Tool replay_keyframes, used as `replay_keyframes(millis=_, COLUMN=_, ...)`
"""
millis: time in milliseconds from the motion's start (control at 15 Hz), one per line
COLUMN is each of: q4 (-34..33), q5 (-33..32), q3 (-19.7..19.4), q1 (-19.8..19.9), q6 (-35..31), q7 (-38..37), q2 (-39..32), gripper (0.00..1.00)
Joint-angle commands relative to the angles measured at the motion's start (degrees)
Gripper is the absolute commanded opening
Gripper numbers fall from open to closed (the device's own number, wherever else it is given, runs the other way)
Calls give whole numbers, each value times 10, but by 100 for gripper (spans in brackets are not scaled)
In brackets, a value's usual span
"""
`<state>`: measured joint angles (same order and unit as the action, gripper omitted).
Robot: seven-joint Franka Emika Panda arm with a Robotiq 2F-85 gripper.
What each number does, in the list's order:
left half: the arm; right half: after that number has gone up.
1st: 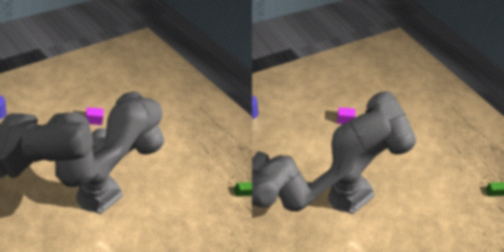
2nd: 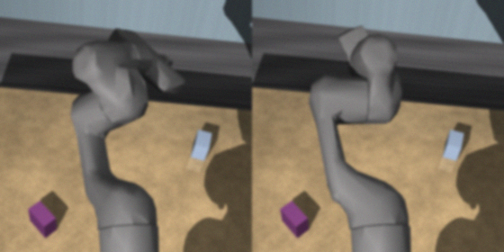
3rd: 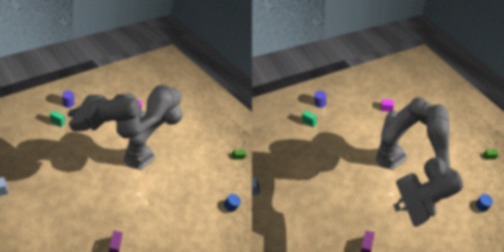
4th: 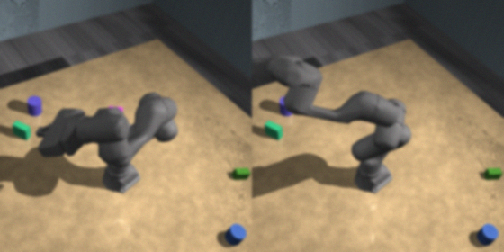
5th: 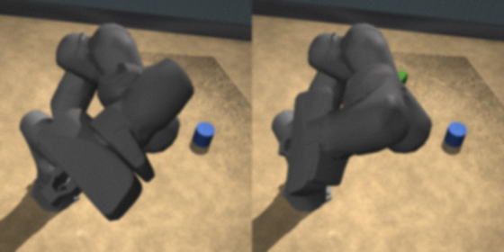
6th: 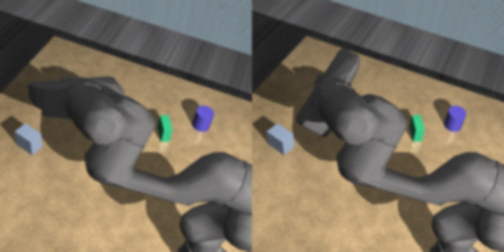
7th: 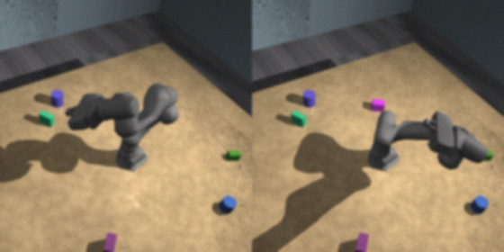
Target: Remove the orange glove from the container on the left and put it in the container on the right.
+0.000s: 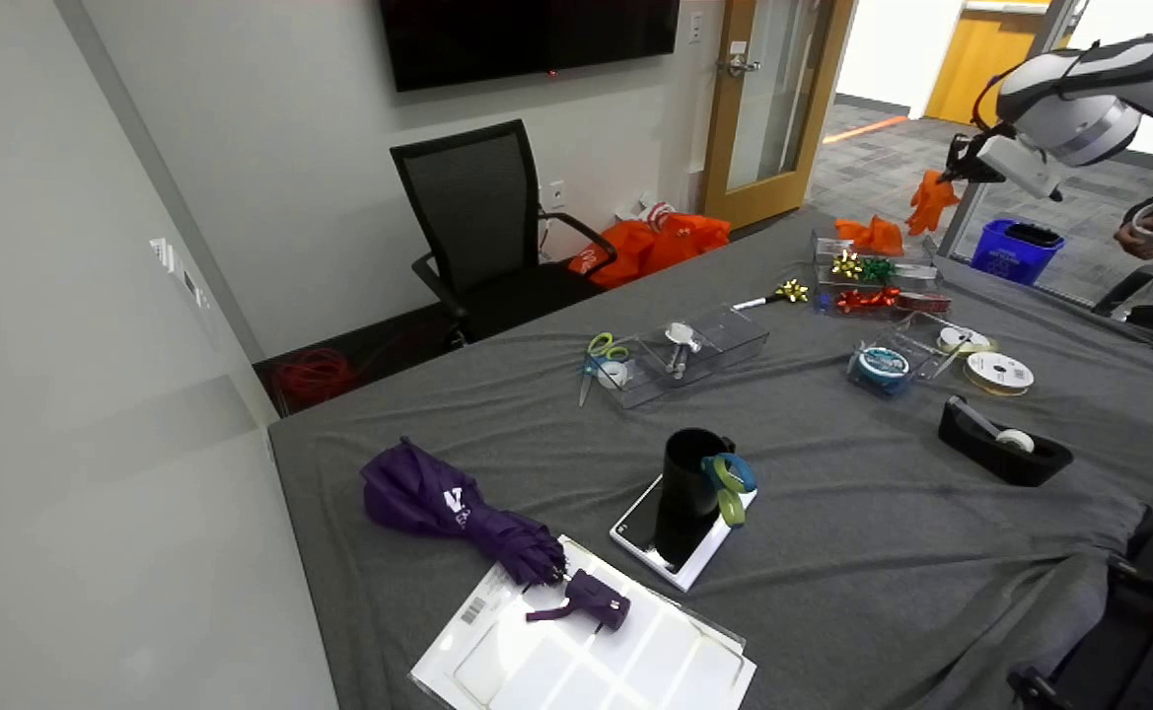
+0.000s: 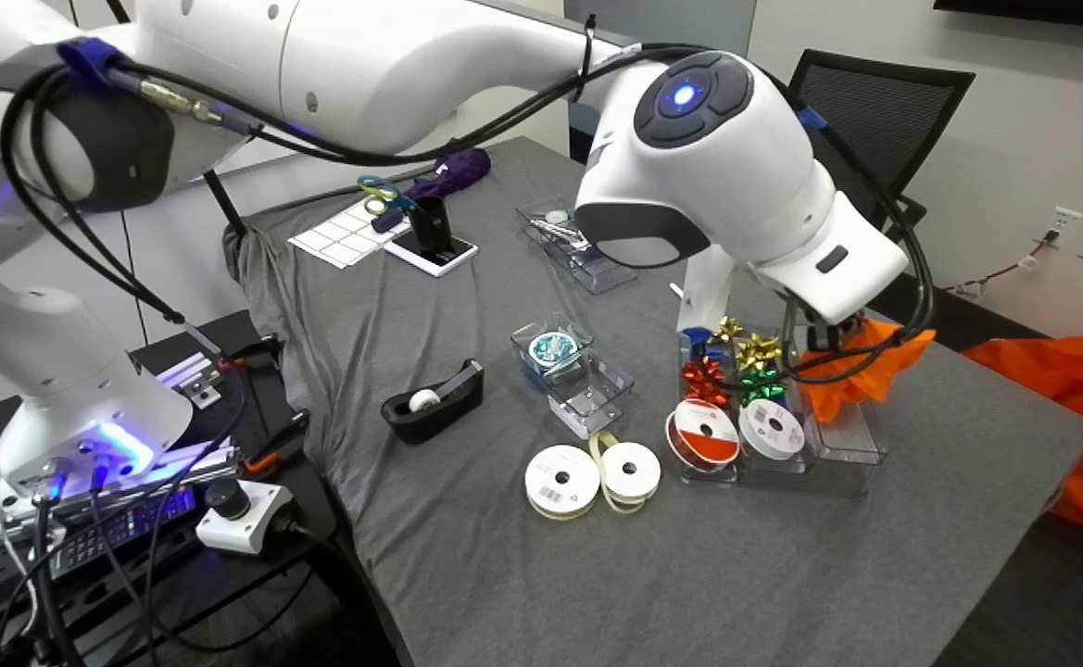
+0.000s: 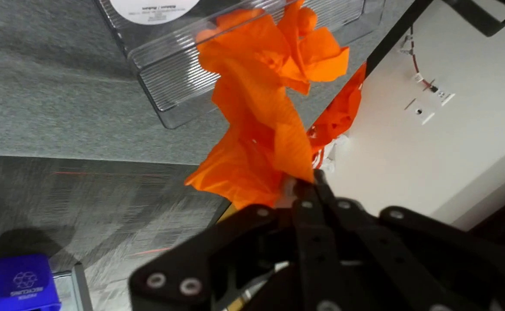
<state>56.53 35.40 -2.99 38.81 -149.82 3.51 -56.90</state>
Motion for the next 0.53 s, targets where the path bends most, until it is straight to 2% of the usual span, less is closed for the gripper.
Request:
replay_keyframes(millis=0, q4=-78, q5=-47, q3=-11, q1=-3, q6=-22, q7=-85, q2=-62, gripper=0)
replay_keyframes(millis=200, q4=-111, q5=-96, q3=-17, q1=-6, q6=-20, q7=-156, q2=-93, gripper=0)
replay_keyframes(millis=467, q4=-138, q5=-152, q3=-46, q1=-20, q6=10, q7=-247, q2=-121, gripper=0)
